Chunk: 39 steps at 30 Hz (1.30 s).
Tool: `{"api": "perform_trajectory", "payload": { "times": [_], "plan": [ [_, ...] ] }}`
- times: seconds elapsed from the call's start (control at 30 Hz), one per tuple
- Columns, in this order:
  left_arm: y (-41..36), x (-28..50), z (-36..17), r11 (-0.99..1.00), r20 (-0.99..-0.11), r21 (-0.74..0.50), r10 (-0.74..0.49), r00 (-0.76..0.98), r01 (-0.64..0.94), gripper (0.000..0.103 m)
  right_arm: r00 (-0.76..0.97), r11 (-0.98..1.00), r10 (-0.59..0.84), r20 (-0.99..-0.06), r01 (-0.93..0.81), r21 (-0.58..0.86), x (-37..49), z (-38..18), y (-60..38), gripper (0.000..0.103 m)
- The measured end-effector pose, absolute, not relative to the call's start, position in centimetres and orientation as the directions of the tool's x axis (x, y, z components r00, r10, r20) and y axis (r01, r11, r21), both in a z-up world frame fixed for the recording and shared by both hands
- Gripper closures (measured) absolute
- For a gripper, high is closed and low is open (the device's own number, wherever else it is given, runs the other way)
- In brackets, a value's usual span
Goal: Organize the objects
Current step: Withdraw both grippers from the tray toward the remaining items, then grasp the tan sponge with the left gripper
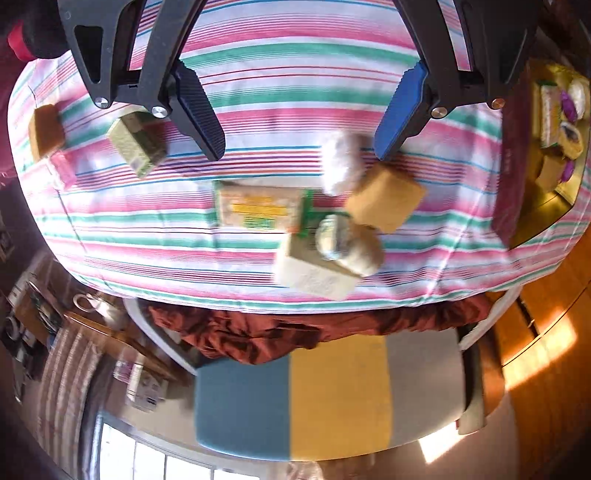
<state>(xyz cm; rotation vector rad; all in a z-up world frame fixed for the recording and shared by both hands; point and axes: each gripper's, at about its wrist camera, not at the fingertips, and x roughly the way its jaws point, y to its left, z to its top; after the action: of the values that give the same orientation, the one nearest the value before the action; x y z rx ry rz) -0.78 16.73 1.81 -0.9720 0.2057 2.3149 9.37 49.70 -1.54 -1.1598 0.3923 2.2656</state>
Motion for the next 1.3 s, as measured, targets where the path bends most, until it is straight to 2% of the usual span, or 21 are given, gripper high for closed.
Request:
{"api": "perform_trajectory", "payload": {
  "times": [0.1,0.27,0.4,0.77,1.1,1.3],
  "plan": [
    [20.2,-0.5,2.1,-0.762,-0.700,-0.080,0.502,-0.507,-0.643,0.000,-0.449,-0.711,0.406,-0.796,-0.702,0.033,12.0,-2.6,53.6,0.018],
    [25.7,0.0,2.2,-0.694,-0.711,-0.044,0.527,-0.465,-0.719,0.000,-0.488,-0.544,0.319,-0.812,-0.796,0.265,15.5,-4.2,57.9,0.018],
    [30.2,-0.6,1.5,-0.649,-0.738,-0.024,0.525,-0.424,-0.761,0.000,-0.518,-0.536,0.265,-0.813,-0.780,0.322,15.6,-4.5,58.2,0.018],
    [39.4,-6.2,-2.8,-0.655,-0.819,-0.057,0.462,-0.340,-0.753,0.000,-0.545,-0.609,0.198,-0.815,-0.720,0.334,14.2,-4.8,57.0,0.018],
    [44.7,-9.3,-6.6,-0.651,-0.858,-0.047,0.415,-0.303,-0.758,0.000,-0.535,-0.630,0.170,-0.827,-0.705,0.327,13.7,-5.2,56.7,0.018],
    [45.8,-11.4,-8.8,-0.683,-0.873,-0.088,0.403,-0.274,-0.725,0.001,-0.528,-0.636,0.164,-0.833,-0.703,0.320,13.4,-5.3,56.6,0.018]
  ]
}}
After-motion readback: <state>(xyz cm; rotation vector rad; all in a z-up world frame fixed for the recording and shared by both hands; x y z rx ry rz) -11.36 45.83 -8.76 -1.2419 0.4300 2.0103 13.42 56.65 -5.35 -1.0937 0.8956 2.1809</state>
